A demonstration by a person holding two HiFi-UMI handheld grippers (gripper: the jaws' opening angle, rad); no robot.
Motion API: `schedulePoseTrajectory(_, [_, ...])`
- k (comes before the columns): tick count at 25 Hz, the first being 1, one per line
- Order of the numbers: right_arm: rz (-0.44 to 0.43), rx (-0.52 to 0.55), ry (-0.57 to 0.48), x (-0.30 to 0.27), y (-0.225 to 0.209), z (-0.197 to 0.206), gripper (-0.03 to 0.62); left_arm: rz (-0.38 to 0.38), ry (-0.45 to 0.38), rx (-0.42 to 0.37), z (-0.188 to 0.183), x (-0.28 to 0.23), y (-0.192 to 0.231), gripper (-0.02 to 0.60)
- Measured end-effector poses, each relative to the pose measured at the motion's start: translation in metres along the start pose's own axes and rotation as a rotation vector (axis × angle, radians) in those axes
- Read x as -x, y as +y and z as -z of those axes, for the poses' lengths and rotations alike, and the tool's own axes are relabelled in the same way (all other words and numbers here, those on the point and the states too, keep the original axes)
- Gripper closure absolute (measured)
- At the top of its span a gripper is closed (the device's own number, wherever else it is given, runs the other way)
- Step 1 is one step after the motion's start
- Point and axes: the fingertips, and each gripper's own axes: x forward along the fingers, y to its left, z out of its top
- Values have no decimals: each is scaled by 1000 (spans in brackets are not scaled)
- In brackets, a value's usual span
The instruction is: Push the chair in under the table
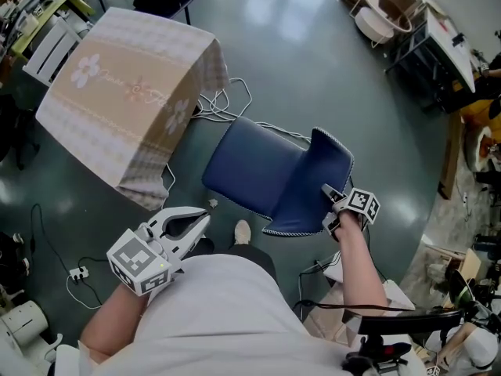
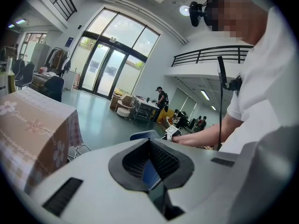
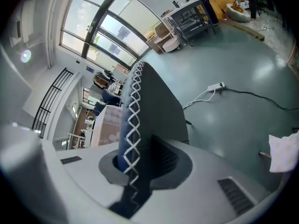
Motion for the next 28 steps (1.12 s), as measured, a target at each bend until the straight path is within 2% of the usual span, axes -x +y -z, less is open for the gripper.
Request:
schedulePoseTrajectory(5, [-13,-12,-4,6,-5,1,528,13,7,-18,-5,-5,-6,571])
schedulePoseTrajectory(15, [-95,-29,10,0,14,4,519,-8,7,-2,-5,-15,-4,571])
schedulePoseTrajectory(24, [-111,-19,22,-10,41,4,511,-21,1,11,-9,-15,5,571])
schedulePoseTrajectory(28, [-85,2,19,-12,44,1,511,-14,-4,5,-9,-11,6,571])
